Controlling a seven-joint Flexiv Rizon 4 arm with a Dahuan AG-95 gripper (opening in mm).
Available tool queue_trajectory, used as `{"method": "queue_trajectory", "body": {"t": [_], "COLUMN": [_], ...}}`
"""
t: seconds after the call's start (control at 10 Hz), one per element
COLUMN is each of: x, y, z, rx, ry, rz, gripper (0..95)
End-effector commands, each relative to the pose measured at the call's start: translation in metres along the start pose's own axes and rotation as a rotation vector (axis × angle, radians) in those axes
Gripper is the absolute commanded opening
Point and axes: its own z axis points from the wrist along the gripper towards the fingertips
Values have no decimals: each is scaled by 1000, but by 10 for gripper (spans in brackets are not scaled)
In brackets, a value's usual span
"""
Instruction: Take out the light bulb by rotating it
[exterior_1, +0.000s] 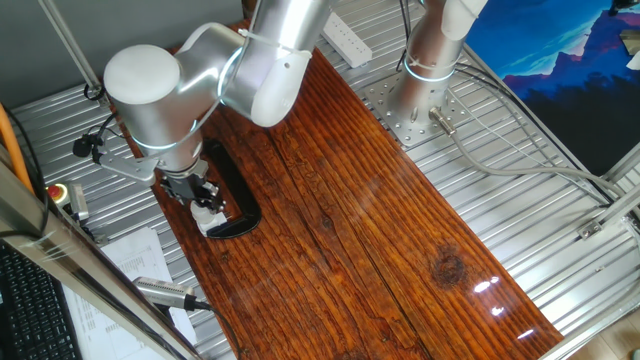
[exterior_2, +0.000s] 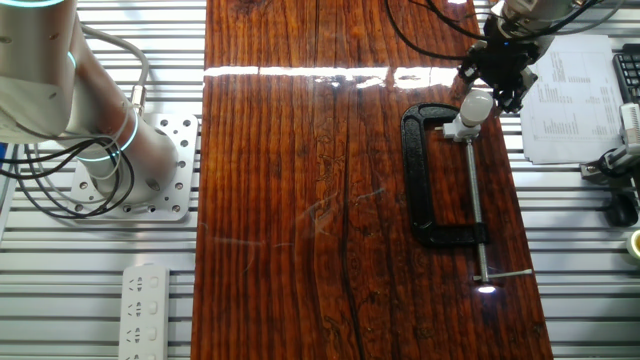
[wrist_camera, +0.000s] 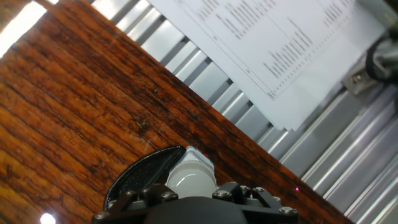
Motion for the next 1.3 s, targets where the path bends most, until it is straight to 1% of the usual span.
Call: {"method": "queue_trajectory", "body": {"t": [0.1, 0.2, 0.3, 1.3], "x": [0, 0, 1, 2], "y": [0, 0, 0, 0], "z": [0, 0, 0, 1], "rx": [1, 1, 0, -1], "ry": [2, 2, 2, 2], "rz": [9, 9, 6, 6], "gripper": [190, 190, 0, 0]}}
